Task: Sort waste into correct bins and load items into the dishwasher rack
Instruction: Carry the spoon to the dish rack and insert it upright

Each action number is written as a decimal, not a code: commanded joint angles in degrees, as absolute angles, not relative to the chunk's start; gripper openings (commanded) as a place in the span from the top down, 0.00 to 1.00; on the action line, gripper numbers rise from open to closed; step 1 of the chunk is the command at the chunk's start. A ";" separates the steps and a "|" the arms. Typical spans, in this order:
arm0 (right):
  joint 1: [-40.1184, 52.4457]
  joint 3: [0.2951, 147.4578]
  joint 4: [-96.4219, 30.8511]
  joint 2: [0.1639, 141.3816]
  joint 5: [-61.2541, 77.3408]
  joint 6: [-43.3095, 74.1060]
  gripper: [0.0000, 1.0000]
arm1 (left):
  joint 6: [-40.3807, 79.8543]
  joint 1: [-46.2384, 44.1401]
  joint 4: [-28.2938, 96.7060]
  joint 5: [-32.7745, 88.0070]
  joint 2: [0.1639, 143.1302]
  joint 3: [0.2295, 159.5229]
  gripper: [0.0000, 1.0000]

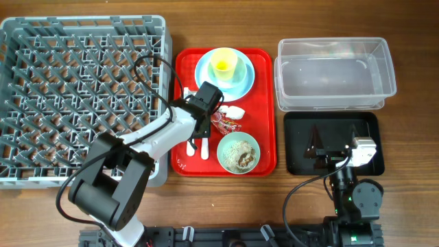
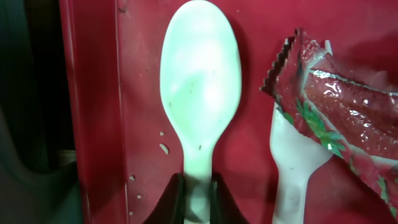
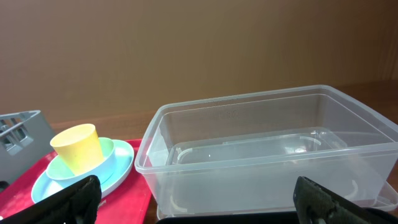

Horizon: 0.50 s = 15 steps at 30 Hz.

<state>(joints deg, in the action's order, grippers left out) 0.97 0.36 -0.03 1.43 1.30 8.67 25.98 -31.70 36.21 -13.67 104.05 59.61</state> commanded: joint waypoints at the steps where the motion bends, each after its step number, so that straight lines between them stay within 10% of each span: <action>1: 1.26 0.30 0.19 1.34 1.78 7.64 0.00 | 25.21 -31.38 36.56 -12.95 105.06 58.98 0.96; 15: 1.26 0.30 0.19 1.34 1.78 7.64 0.00 | 23.70 -30.22 40.18 -13.10 93.47 62.28 0.89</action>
<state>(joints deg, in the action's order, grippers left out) 0.97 0.36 -0.03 1.43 1.30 8.67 25.54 -31.51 39.42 -13.39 99.90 59.90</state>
